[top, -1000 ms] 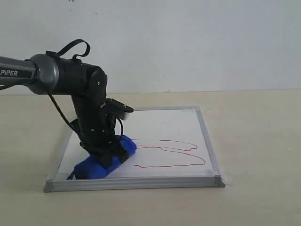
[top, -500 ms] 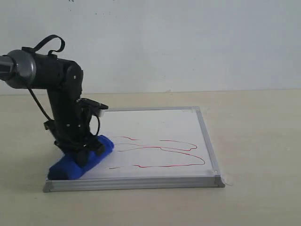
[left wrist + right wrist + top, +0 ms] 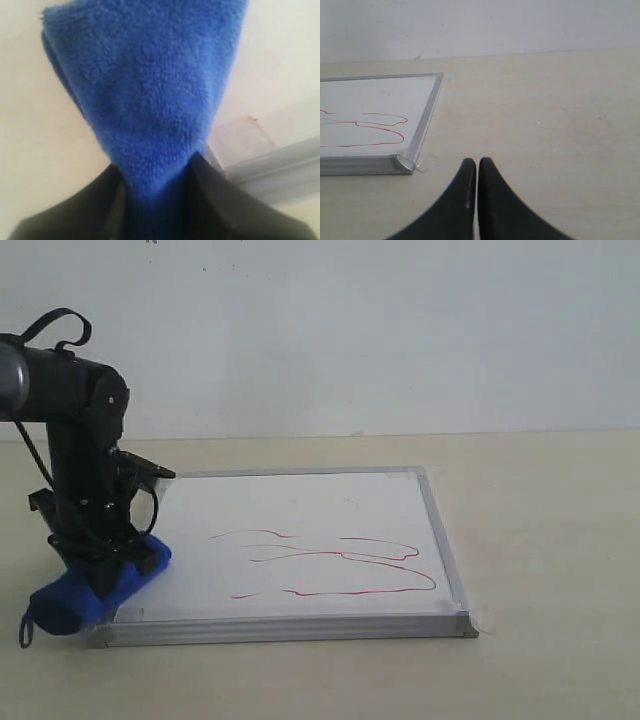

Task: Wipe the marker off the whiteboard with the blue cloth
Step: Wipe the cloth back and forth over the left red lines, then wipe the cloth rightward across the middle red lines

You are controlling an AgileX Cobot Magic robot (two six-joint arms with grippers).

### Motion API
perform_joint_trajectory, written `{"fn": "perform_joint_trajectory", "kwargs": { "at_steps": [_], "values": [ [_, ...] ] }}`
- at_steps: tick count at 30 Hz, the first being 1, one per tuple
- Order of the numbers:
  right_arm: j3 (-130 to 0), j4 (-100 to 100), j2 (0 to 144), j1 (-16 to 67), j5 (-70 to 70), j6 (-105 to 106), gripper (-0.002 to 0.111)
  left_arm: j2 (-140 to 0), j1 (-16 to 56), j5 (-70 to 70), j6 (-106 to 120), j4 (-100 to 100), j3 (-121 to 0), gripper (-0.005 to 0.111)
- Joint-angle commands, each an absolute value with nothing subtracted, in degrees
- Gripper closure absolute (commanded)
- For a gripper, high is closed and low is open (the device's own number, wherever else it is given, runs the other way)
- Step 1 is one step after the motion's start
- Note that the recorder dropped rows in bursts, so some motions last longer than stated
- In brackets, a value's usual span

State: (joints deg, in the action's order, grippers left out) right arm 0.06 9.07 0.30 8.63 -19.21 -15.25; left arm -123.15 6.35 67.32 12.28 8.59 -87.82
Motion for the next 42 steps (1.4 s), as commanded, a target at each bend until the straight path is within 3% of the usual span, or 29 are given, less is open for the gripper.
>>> {"fn": "perform_joint_trajectory", "kwargs": {
  "at_steps": [1,10,16,29,42],
  "values": [
    [0.0,9.3,0.0,8.5,-19.1,-15.1,0.107,-121.3,8.9,64.3,13.1,3.9,-87.7,0.103],
    [0.0,9.3,0.0,8.5,-19.1,-15.1,0.107,-121.3,12.5,61.6,13.3,2.2,-88.3,0.103],
    [0.0,9.3,0.0,8.5,-19.1,-15.1,0.107,-121.3,11.9,56.3,1.8,7.7,-88.8,0.103],
    [0.0,9.3,0.0,8.5,-19.1,-15.1,0.107,-123.9,11.1,53.6,3.0,7.7,-91.5,0.103],
    [0.0,9.3,0.0,8.5,-19.1,-15.1,0.107,-127.8,11.4,54.0,3.8,-6.4,-98.7,0.103]
  ]
}}
